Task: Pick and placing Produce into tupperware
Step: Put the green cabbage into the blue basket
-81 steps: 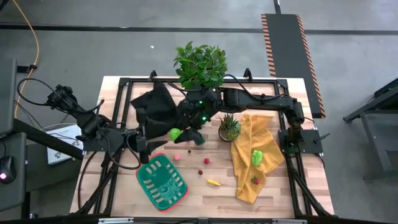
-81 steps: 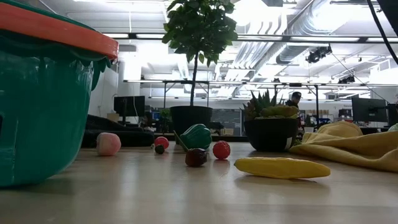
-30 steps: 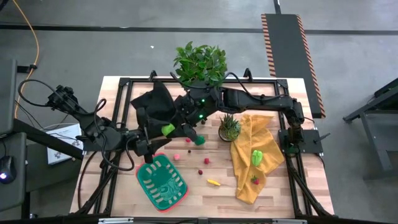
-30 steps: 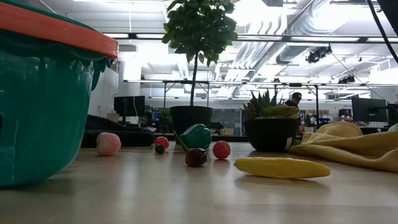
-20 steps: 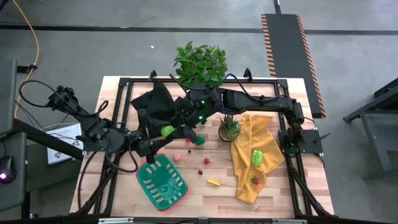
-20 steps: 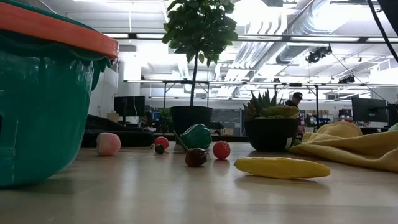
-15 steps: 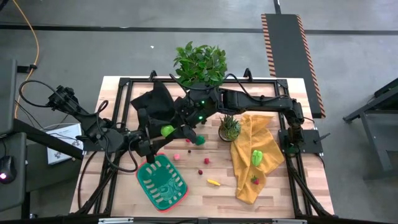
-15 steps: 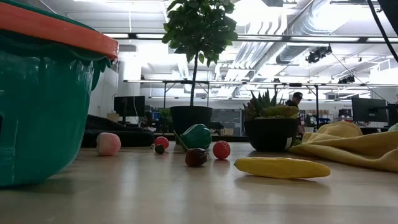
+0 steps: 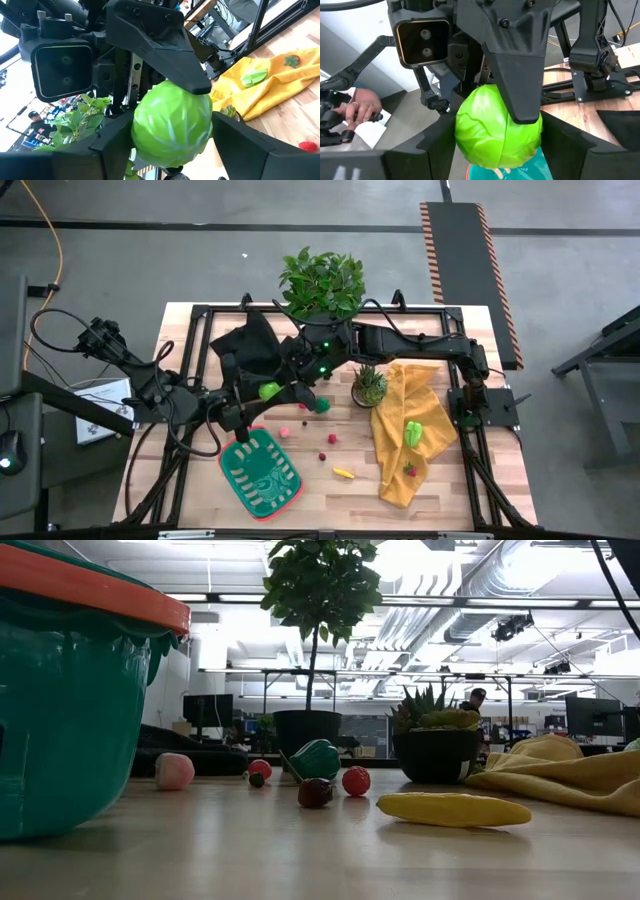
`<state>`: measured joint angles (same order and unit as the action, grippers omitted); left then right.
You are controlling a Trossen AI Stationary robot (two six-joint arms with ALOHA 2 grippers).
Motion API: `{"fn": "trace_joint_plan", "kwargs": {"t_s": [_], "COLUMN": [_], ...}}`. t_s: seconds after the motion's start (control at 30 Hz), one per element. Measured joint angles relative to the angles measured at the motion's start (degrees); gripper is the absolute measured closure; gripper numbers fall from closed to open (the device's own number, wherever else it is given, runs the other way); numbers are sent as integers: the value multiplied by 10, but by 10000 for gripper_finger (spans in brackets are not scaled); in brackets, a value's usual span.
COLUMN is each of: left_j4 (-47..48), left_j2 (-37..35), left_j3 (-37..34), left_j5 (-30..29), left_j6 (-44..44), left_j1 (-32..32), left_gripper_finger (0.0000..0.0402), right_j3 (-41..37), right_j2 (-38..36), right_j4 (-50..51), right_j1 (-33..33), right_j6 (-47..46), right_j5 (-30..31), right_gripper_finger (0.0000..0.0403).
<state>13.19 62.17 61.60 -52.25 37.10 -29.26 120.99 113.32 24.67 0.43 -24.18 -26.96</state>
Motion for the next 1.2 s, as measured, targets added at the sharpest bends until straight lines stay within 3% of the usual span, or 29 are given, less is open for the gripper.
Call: {"fn": "trace_joint_plan", "kwargs": {"t_s": [0.2, 0.53, 0.83, 1.2], "left_j4": [-3, -39, -36, -28], "left_j2": [0, 0, 0, 0], "left_j3": [0, 0, 0, 0], "left_j5": [4, 16, 19, 19], "left_j6": [0, 0, 2, 0], "left_j1": [0, 0, 0, 0], "left_gripper_finger": [177, 160, 193, 181], "right_j3": [0, 0, 0, 0], "right_j2": [0, 0, 0, 0], "right_j4": [0, -3, -1, -1], "right_j1": [0, 0, 0, 3], "right_j6": [0, 0, -5, -2], "right_j5": [-1, 3, 3, 4], "right_gripper_finger": [171, 171, 171, 171]}}
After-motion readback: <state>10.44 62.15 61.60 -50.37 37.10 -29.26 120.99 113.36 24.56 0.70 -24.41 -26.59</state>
